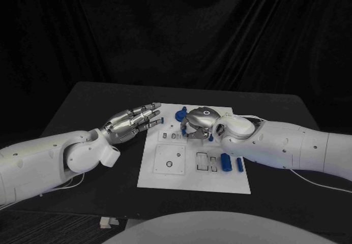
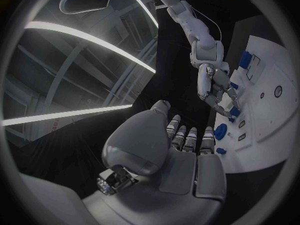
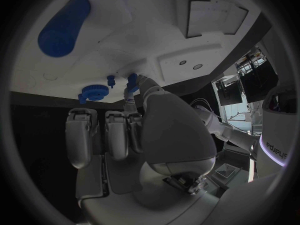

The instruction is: Assemble the parts on the task board

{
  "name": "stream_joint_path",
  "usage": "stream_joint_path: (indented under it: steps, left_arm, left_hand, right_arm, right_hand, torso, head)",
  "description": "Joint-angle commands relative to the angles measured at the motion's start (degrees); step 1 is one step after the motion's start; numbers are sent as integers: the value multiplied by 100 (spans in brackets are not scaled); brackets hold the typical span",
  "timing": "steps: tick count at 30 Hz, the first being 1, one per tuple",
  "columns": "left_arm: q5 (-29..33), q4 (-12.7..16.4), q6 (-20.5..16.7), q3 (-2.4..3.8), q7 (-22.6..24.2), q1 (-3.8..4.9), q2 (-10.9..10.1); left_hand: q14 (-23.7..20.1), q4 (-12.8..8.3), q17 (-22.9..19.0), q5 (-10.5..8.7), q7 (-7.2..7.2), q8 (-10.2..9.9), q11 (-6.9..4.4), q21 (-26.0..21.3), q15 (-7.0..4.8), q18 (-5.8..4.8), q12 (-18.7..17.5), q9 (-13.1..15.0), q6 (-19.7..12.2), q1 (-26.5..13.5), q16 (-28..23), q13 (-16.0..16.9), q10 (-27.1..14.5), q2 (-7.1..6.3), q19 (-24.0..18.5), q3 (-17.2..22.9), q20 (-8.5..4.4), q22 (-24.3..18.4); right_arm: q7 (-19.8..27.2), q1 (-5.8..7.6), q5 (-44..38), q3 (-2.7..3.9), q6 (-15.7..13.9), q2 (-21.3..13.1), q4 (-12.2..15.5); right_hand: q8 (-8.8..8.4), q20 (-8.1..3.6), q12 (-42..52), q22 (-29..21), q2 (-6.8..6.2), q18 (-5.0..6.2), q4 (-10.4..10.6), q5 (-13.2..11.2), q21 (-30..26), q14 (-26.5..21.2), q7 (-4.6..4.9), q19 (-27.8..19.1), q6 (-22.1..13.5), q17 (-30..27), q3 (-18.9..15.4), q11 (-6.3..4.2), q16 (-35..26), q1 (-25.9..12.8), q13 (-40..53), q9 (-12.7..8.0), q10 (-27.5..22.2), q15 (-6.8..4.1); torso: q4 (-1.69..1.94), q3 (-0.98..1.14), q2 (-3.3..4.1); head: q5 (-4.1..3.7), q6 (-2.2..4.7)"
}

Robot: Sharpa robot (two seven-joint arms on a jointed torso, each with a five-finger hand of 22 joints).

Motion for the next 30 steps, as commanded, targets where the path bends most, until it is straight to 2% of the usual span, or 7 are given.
stream_joint_path:
  steps: [1, 15, 25, 26, 30]
  left_arm:
    - [7, 5, 94, 5, 51, -8, 16]
    - [7, -6, 109, 5, 37, -8, 38]
    - [7, -13, 120, 5, 33, -9, 45]
    - [7, -13, 122, 6, 33, -9, 46]
    - [7, -17, 125, 6, 32, -9, 50]
  left_hand:
    - [2, -2, -5, 33, 51, 23, 54, -19, 16, 31, 28, 7, -1, -15, -4, 6, 12, -7, 7, 57, 43, -8]
    - [2, -2, -5, 33, 51, 23, 54, -19, 16, 31, 28, 7, -1, -15, -4, 6, 12, -7, 7, 57, 43, -8]
    - [1, -4, -7, 28, 55, 19, 59, -19, 15, 32, 19, 4, -16, -21, -7, 4, 11, -14, 7, 67, 41, -8]
    - [1, -4, -7, 28, 55, 19, 59, -19, 15, 32, 19, 4, -16, -21, -7, 4, 11, -14, 7, 67, 41, -8]
    - [1, -7, -7, 25, 56, 18, 59, -19, 15, 32, 13, 4, -19, -23, -7, 3, 10, -20, 7, 69, 41, -8]
  right_arm:
    - [-95, -18, -45, 4, 76, 18, -19]
    - [-132, -25, -45, 4, 233, 52, -43]
    - [-135, -25, -45, 4, 327, 71, -62]
    - [-135, -26, -45, 4, 333, 74, -64]
    - [-135, -26, -45, 4, 354, 83, -69]
  right_hand:
    - [18, 34, 20, 1367, -2, 59, -39, -13, -26, 601, 42, 403, -11, 1509, -2, 30, 15, -69, 1510, 6, 590, 57]
    - [-58, 47, 20, 1363, -1, 63, -68, -129, -37, 601, 55, 398, -110, 1509, -4, 16, 15, -125, 1510, -2, 590, 52]
    - [-254, 19, 20, 1362, -9, 64, -124, -404, -42, 601, 72, 399, -396, 1509, -20, -30, 15, -235, 1510, -49, 590, 14]
    - [-280, 16, 20, 1362, -13, 64, -120, -528, -43, 601, 72, 399, -430, 1509, -37, -32, 15, -275, 1510, -59, 590, 11]
    - [-297, 12, 20, 1362, -20, 64, -128, -619, -43, 601, 70, 399, -448, 1509, -51, -34, 15, -300, 1510, -65, 590, 9]
  torso:
    - [-1, -2, 3]
    - [0, 1, -1]
    - [-1, -1, -1]
    - [0, 0, -1]
    - [-2, 1, -1]
  head:
    - [-2, -1]
    - [-9, -1]
    - [-12, -1]
    - [-10, -1]
    - [-11, -1]
